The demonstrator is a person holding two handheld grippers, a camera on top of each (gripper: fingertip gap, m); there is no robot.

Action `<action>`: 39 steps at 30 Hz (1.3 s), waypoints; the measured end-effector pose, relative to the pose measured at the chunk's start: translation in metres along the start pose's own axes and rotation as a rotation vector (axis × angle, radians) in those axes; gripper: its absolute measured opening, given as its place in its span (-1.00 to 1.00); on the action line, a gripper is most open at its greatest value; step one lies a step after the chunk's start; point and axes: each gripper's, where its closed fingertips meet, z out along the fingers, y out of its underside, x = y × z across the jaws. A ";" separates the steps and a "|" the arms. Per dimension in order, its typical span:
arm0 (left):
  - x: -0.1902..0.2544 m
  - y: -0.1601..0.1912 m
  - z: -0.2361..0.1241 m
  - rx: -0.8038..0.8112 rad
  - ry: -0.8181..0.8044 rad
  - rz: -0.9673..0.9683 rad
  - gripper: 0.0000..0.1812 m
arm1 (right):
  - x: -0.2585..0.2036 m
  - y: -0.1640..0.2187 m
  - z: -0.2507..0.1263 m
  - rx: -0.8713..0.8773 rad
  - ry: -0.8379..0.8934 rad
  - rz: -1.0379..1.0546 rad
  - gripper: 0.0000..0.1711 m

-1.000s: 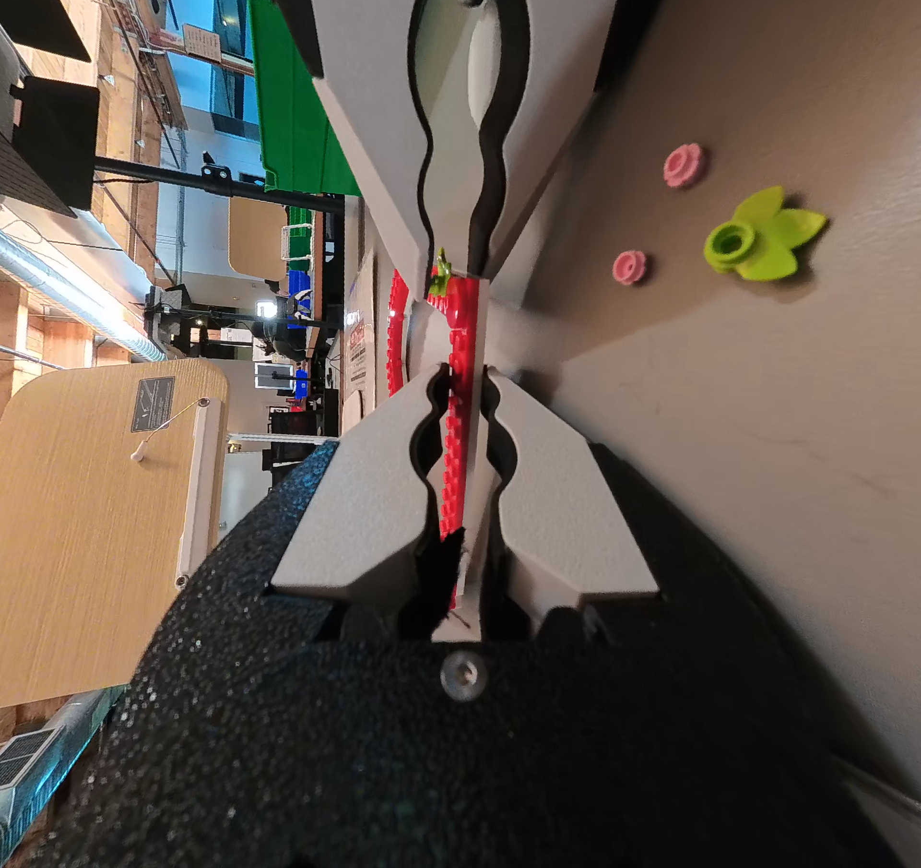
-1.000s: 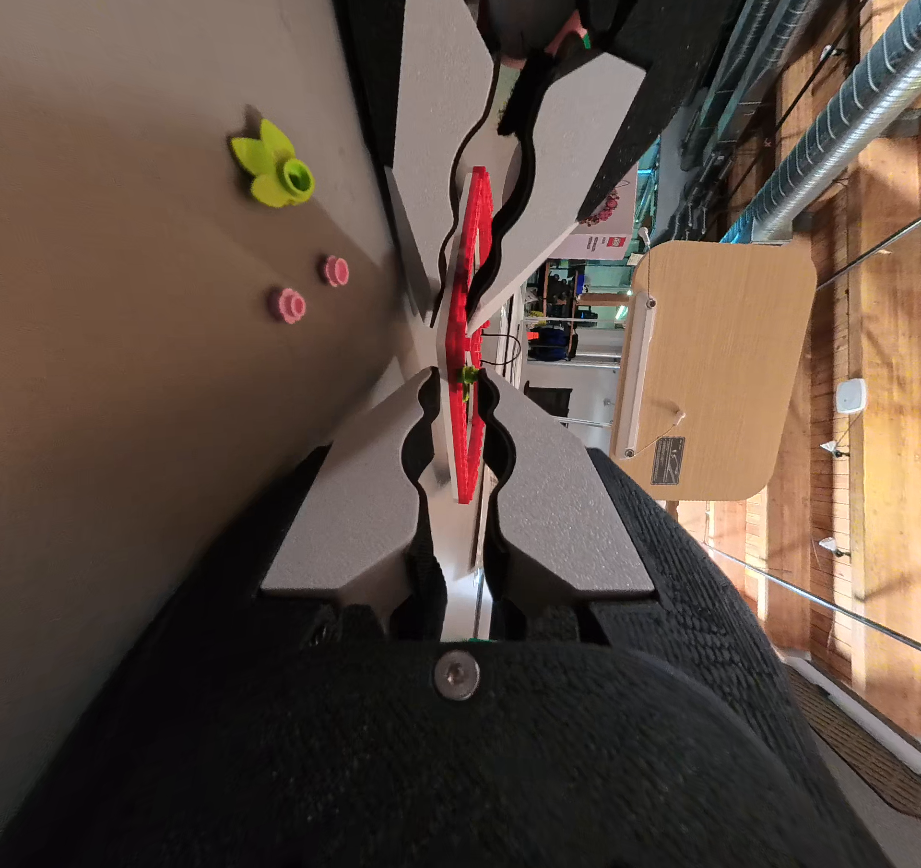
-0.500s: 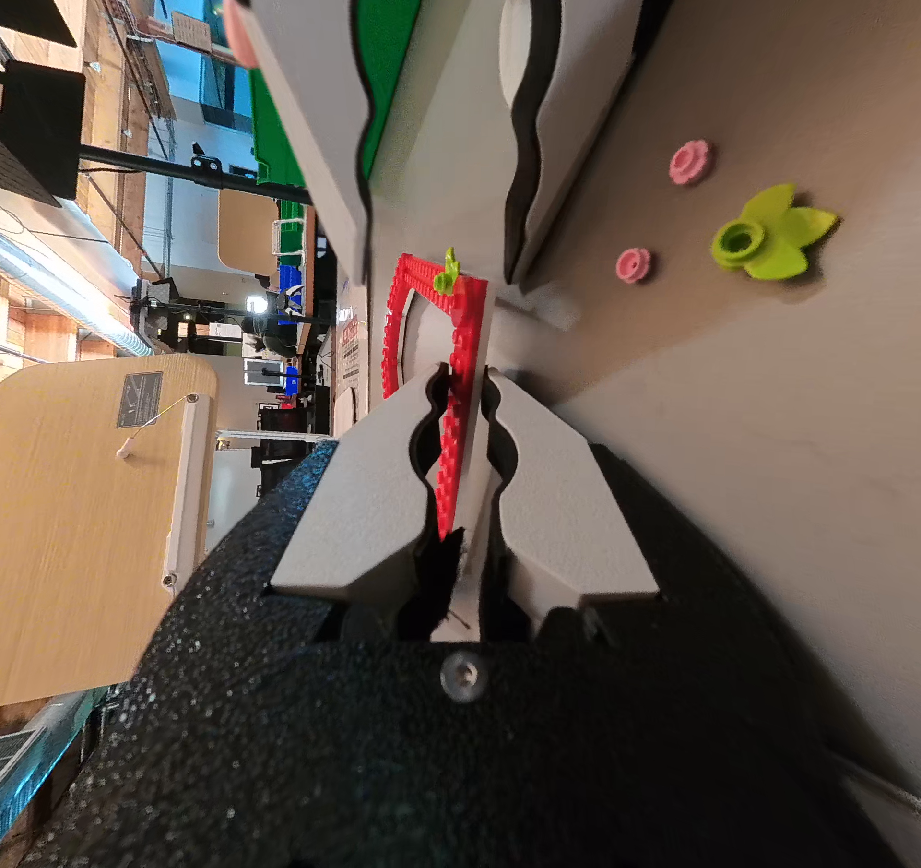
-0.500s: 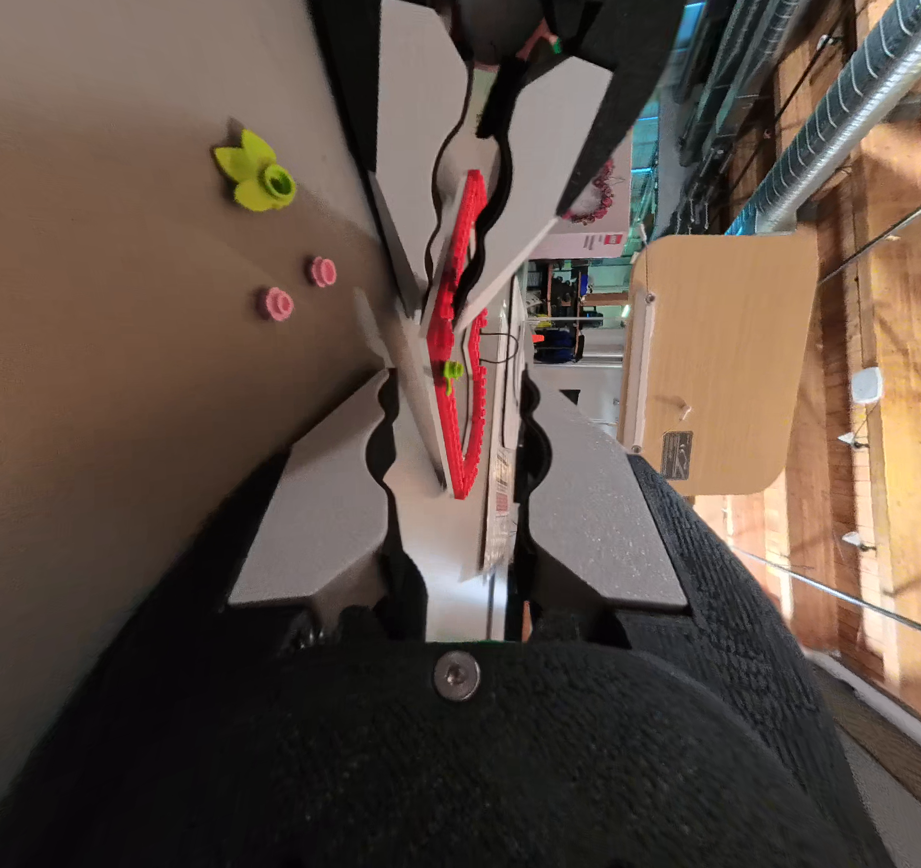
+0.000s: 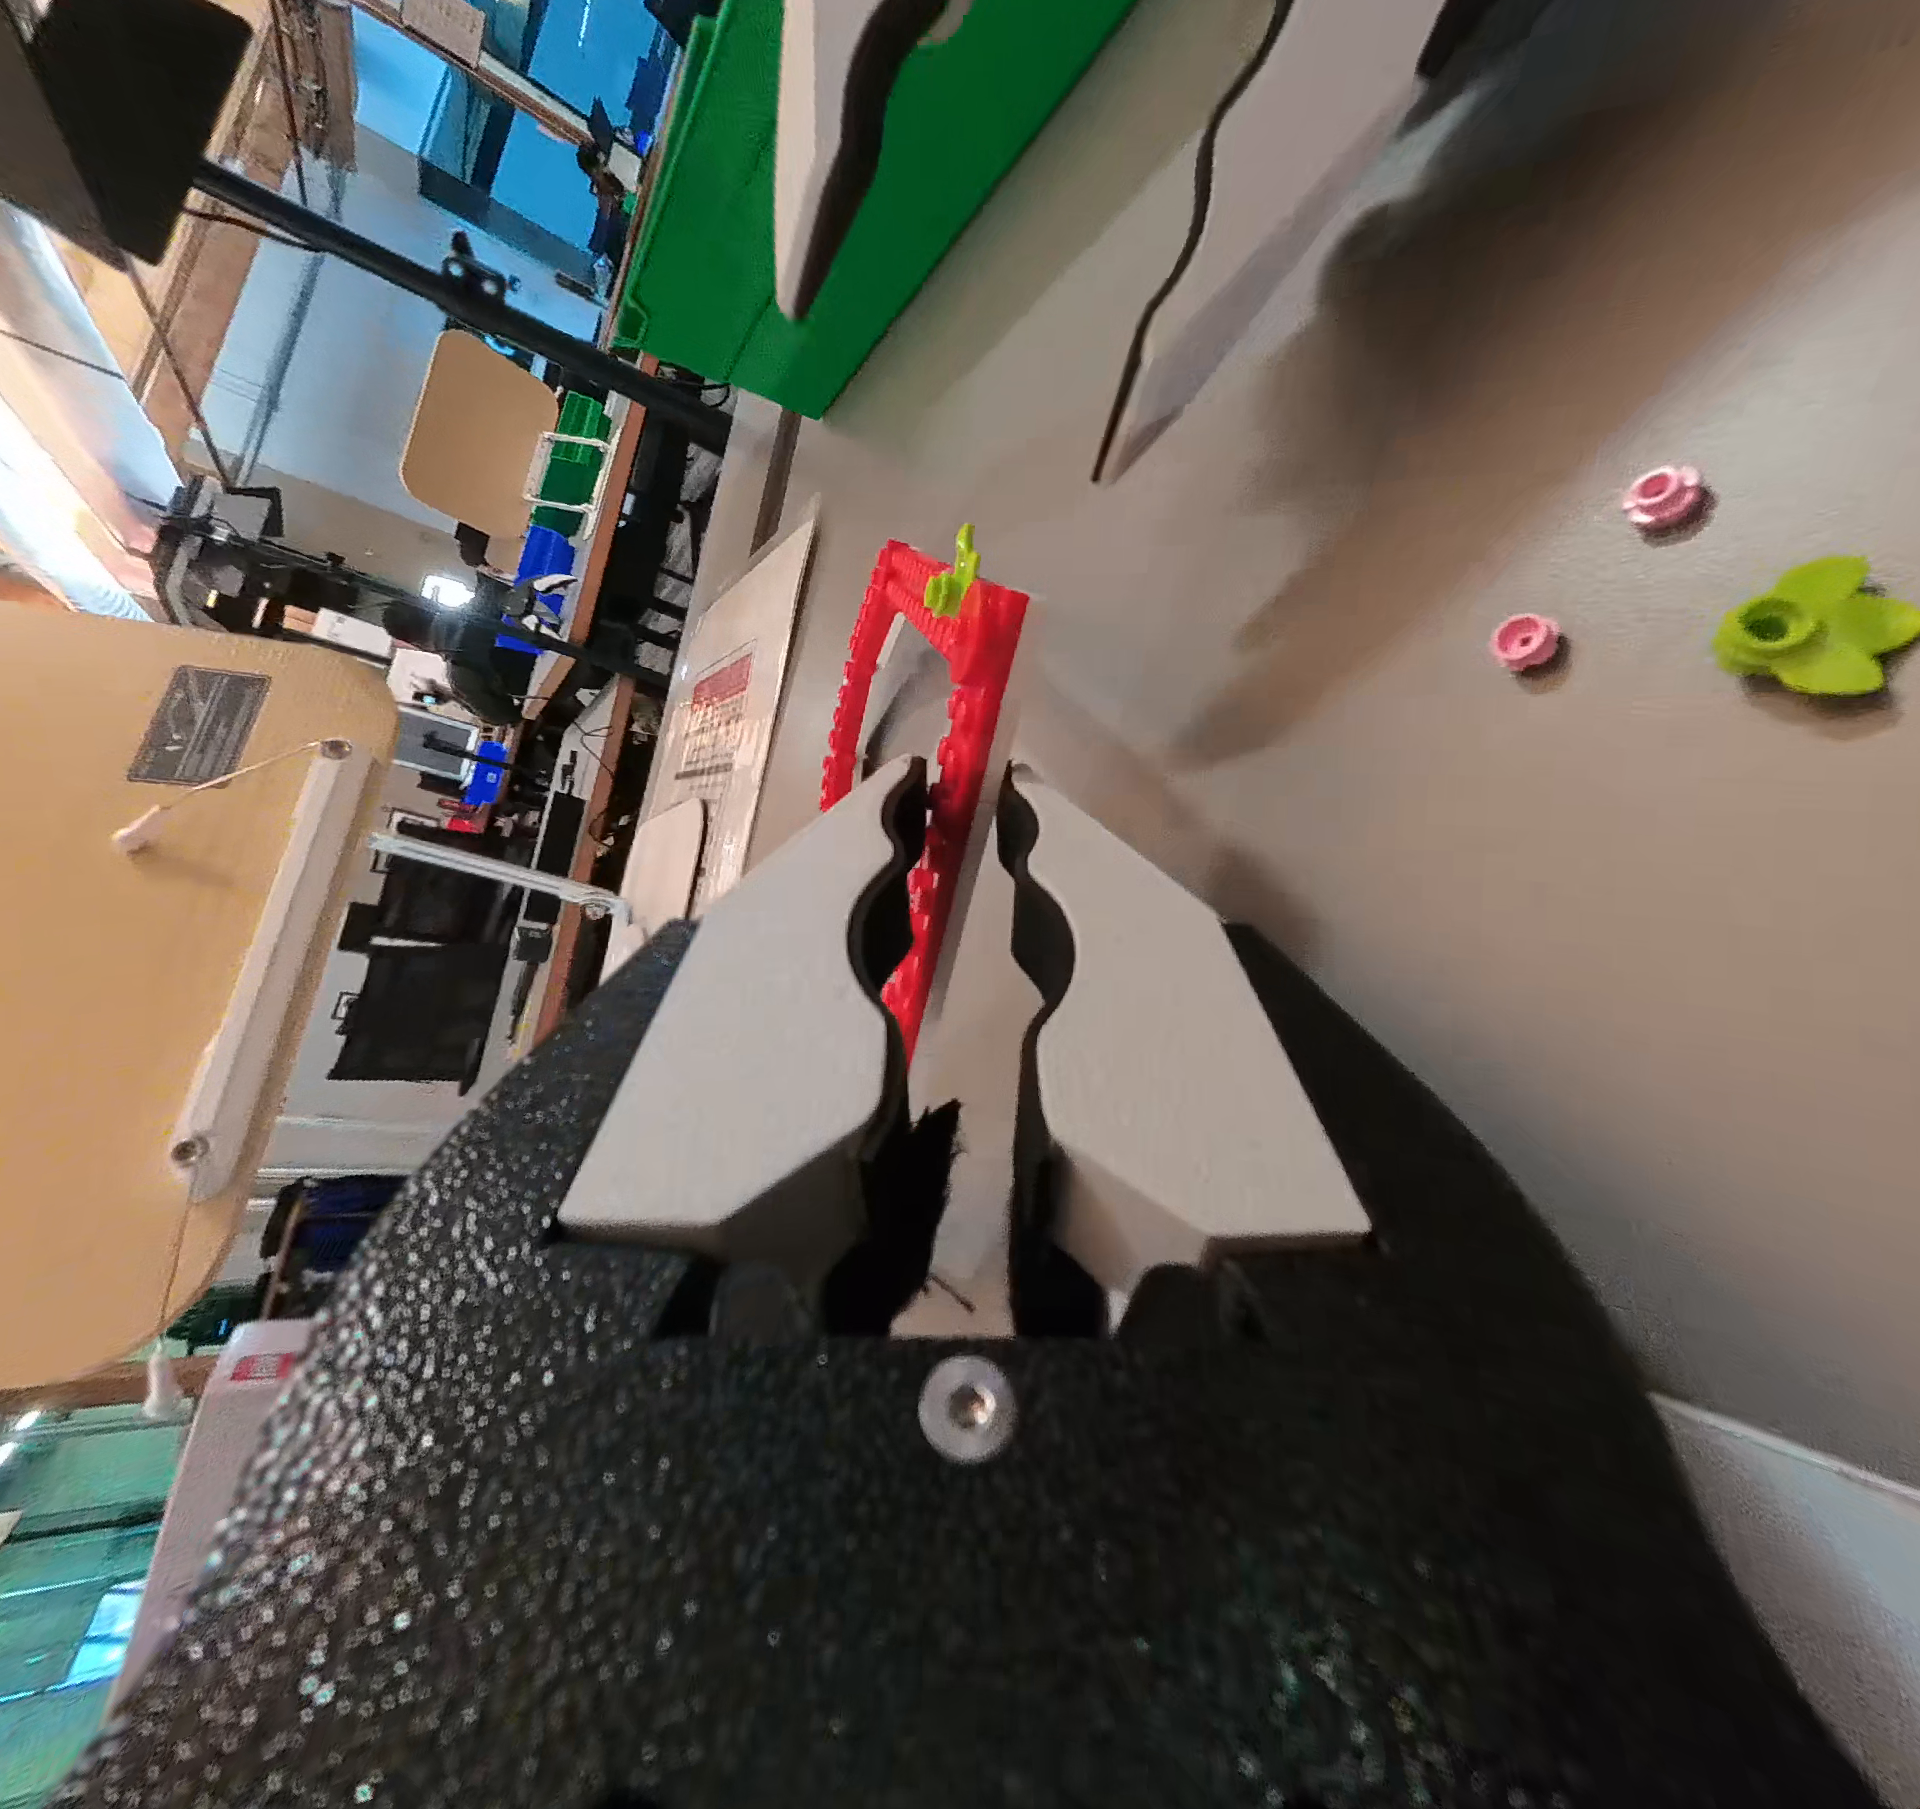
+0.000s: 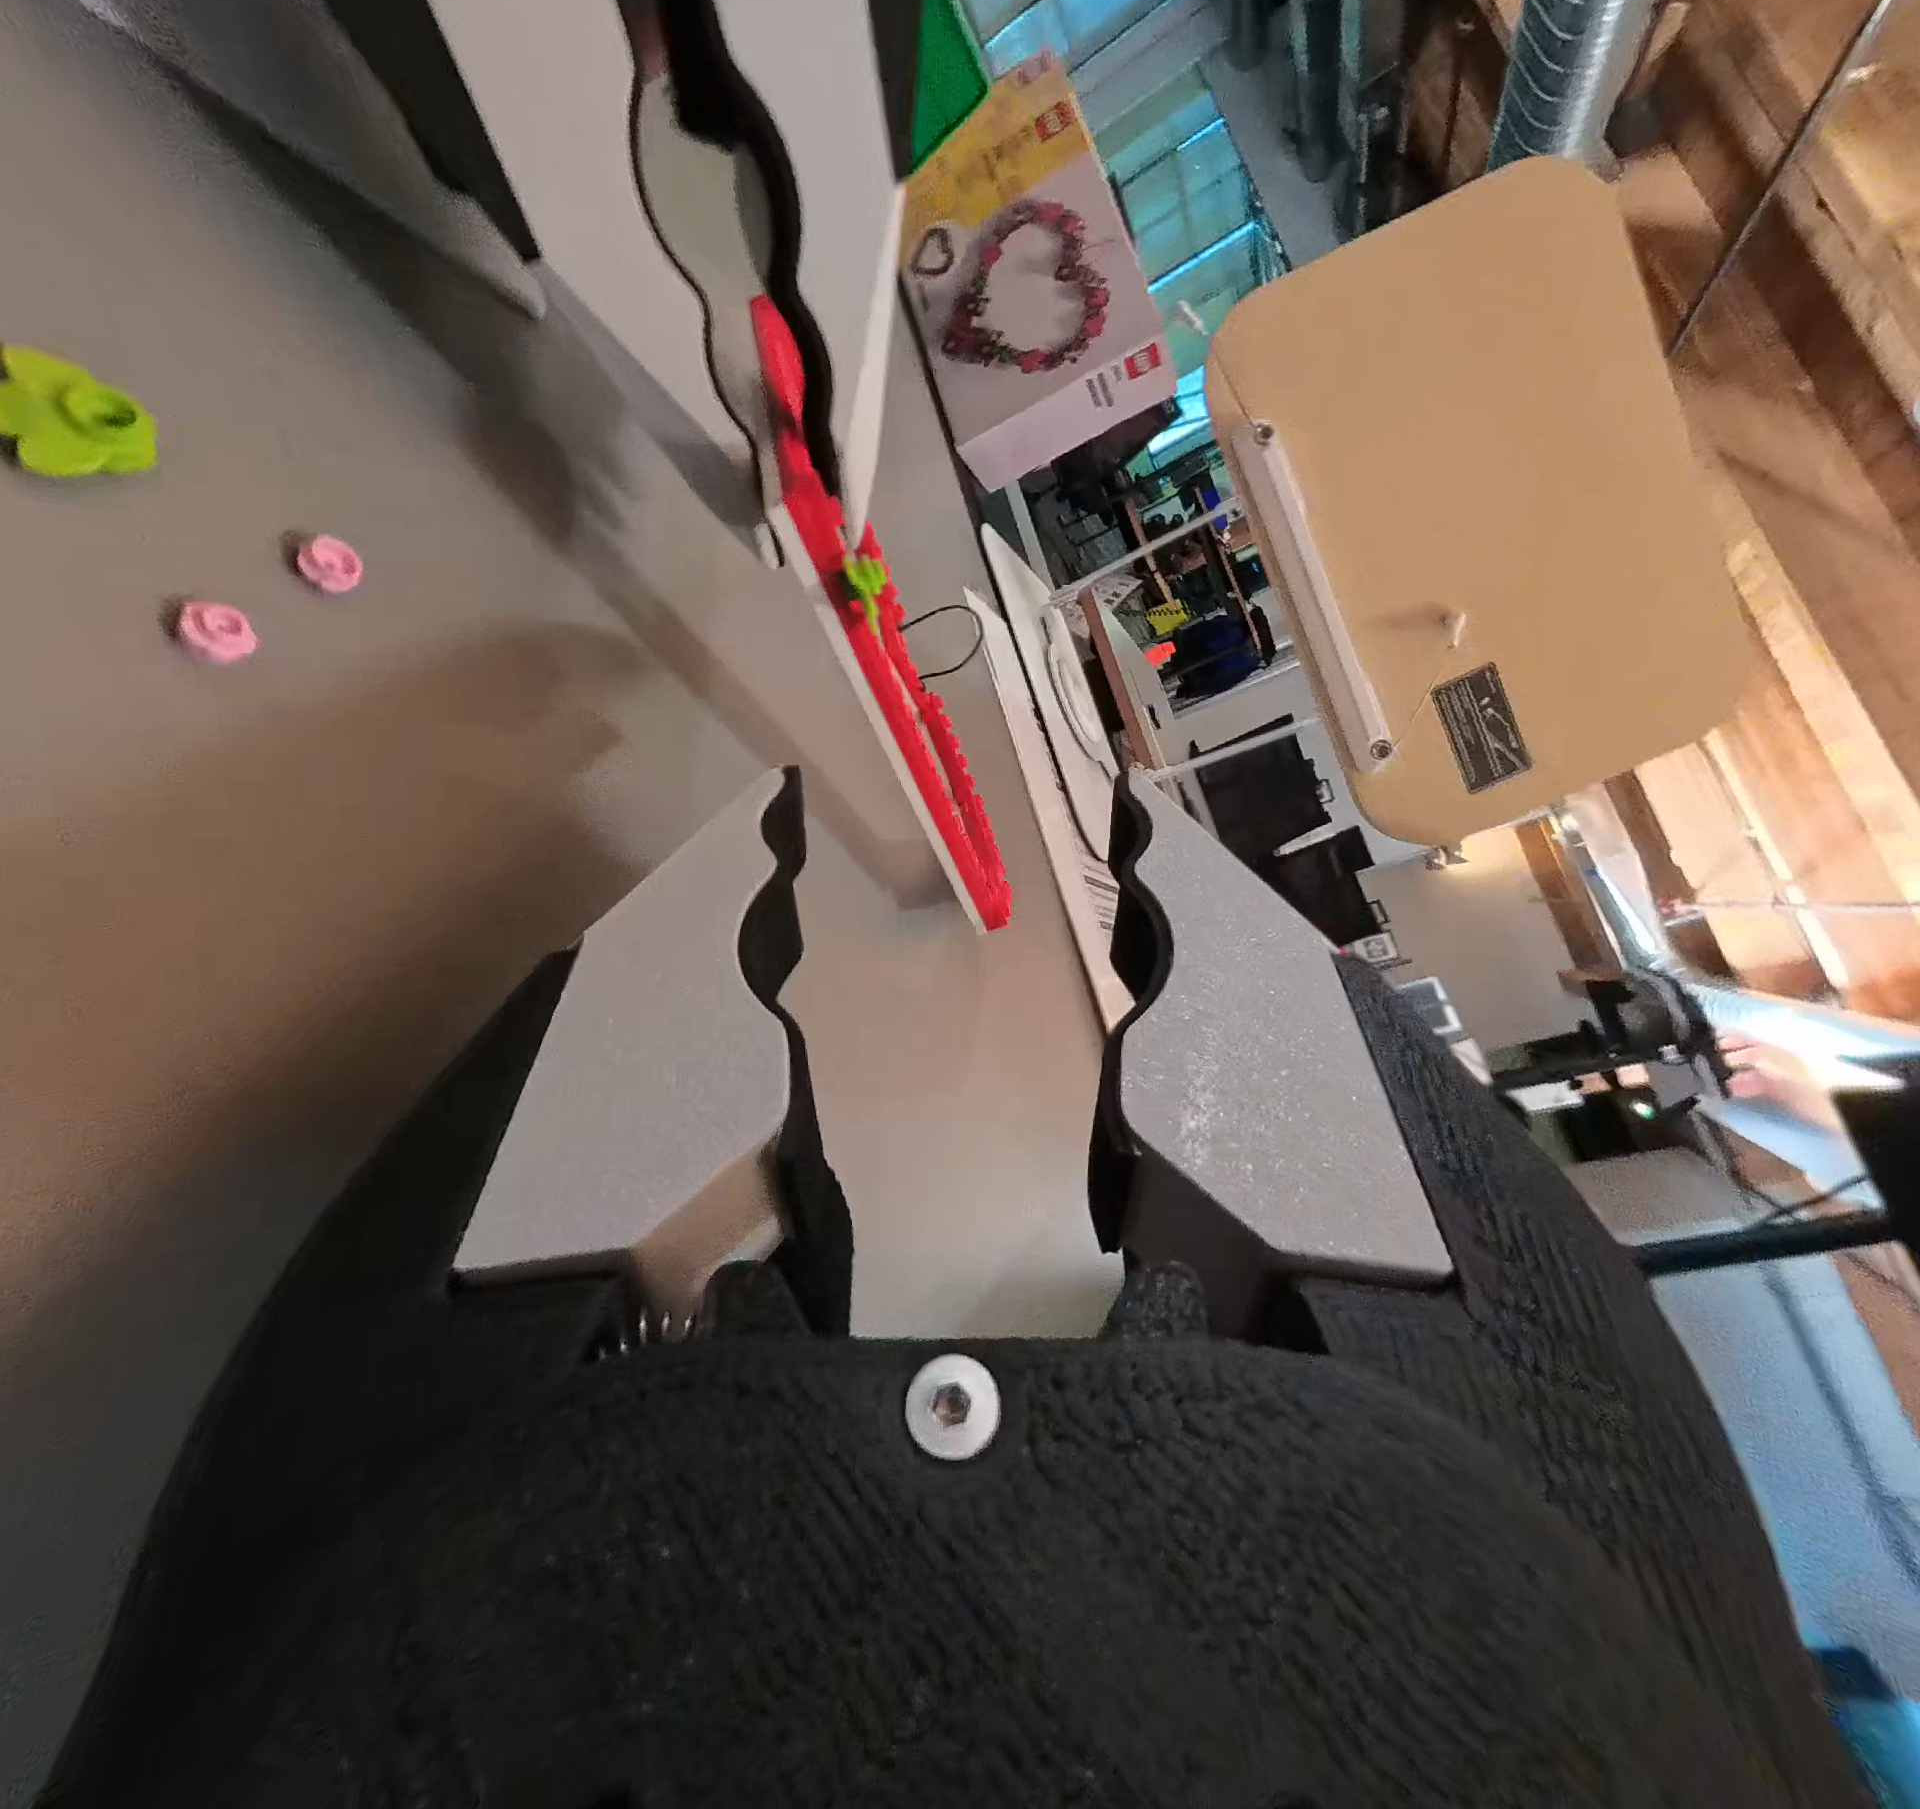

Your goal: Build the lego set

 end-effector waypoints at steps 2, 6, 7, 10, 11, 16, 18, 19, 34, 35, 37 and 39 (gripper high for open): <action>0.001 0.002 0.000 0.000 0.007 -0.010 -0.88 | 0.005 -0.003 -0.004 0.019 0.012 0.057 -0.32; 0.006 0.002 0.002 0.010 0.025 -0.040 -0.86 | 0.010 -0.013 -0.015 0.071 -0.005 0.216 -0.38; 0.007 0.002 0.002 0.014 0.027 -0.047 -0.86 | 0.008 -0.016 -0.017 0.087 -0.028 0.262 -0.40; 0.008 0.002 0.002 0.028 0.034 -0.073 -0.85 | -0.013 -0.021 -0.021 0.071 -0.193 0.299 -0.38; 0.008 0.002 0.003 0.033 0.033 -0.082 -0.85 | -0.020 -0.023 -0.022 0.068 -0.236 0.282 -0.39; 0.010 0.002 0.004 0.043 0.045 -0.104 -0.84 | -0.058 -0.067 -0.031 0.184 -0.663 0.563 -0.63; 0.010 0.002 0.003 0.044 0.045 -0.100 -0.84 | -0.075 -0.073 -0.034 0.150 -0.810 0.627 -0.65; 0.011 0.002 0.004 0.045 0.046 -0.101 -0.84 | -0.081 -0.072 -0.034 0.121 -0.847 0.622 -0.67; 0.014 0.000 0.003 0.050 0.060 -0.089 -0.85 | -0.106 -0.065 -0.030 -0.031 -0.905 0.554 -0.76; 0.014 0.001 0.003 0.050 0.060 -0.088 -0.85 | -0.107 -0.064 -0.030 -0.034 -0.908 0.553 -0.77; 0.014 0.001 0.003 0.051 0.061 -0.089 -0.84 | -0.107 -0.064 -0.030 -0.036 -0.911 0.551 -0.78; 0.014 0.001 0.003 0.052 0.062 -0.092 -0.84 | -0.107 -0.064 -0.031 -0.035 -0.915 0.555 -0.79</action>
